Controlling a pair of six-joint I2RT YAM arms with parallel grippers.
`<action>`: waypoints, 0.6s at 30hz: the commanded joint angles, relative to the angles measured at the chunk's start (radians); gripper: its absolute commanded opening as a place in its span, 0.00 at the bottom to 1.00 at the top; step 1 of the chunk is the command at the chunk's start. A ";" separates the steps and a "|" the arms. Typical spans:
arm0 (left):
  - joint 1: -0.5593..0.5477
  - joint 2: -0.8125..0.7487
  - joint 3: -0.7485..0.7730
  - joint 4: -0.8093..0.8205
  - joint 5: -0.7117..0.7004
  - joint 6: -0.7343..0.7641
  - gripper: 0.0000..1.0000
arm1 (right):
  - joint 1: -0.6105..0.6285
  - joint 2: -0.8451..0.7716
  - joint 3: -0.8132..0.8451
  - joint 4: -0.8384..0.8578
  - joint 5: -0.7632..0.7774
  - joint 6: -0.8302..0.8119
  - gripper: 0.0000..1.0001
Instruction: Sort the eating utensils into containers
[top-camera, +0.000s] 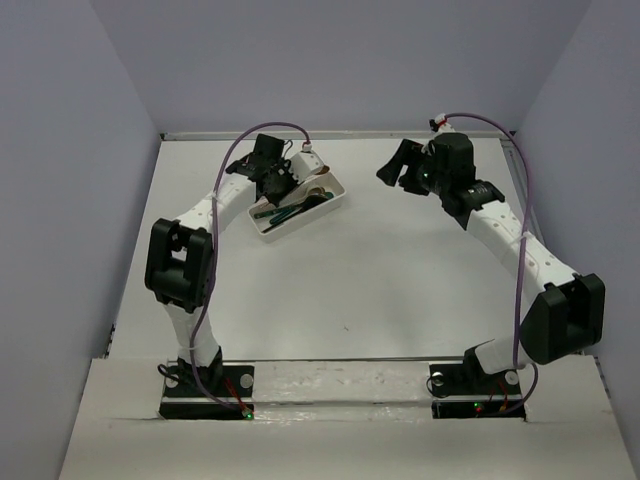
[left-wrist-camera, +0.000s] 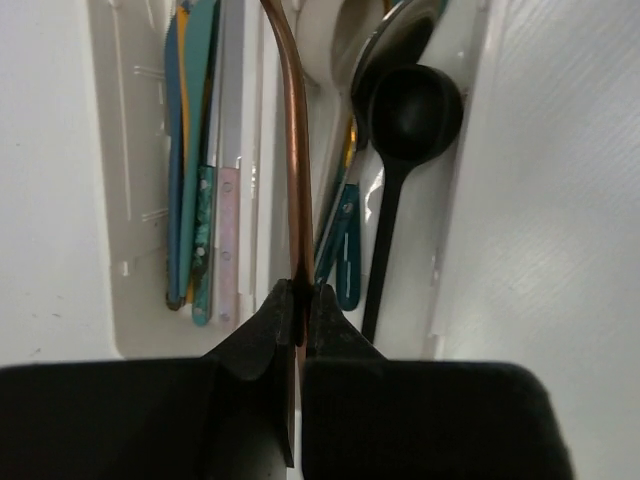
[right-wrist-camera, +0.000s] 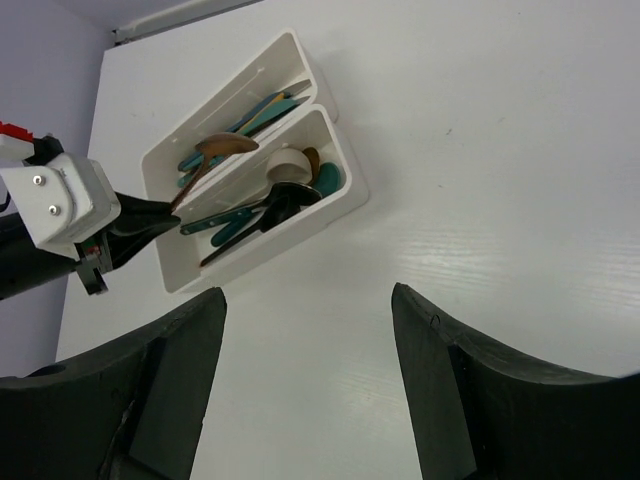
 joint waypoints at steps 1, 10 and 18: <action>0.004 0.009 -0.022 0.203 -0.018 0.082 0.00 | 0.006 -0.048 -0.008 -0.006 0.023 -0.021 0.73; 0.000 0.011 -0.178 0.289 -0.025 0.127 0.00 | 0.006 -0.078 -0.011 -0.062 0.069 -0.038 0.75; -0.002 0.009 -0.200 0.308 -0.030 0.093 0.32 | 0.006 -0.067 -0.002 -0.092 0.061 -0.042 0.76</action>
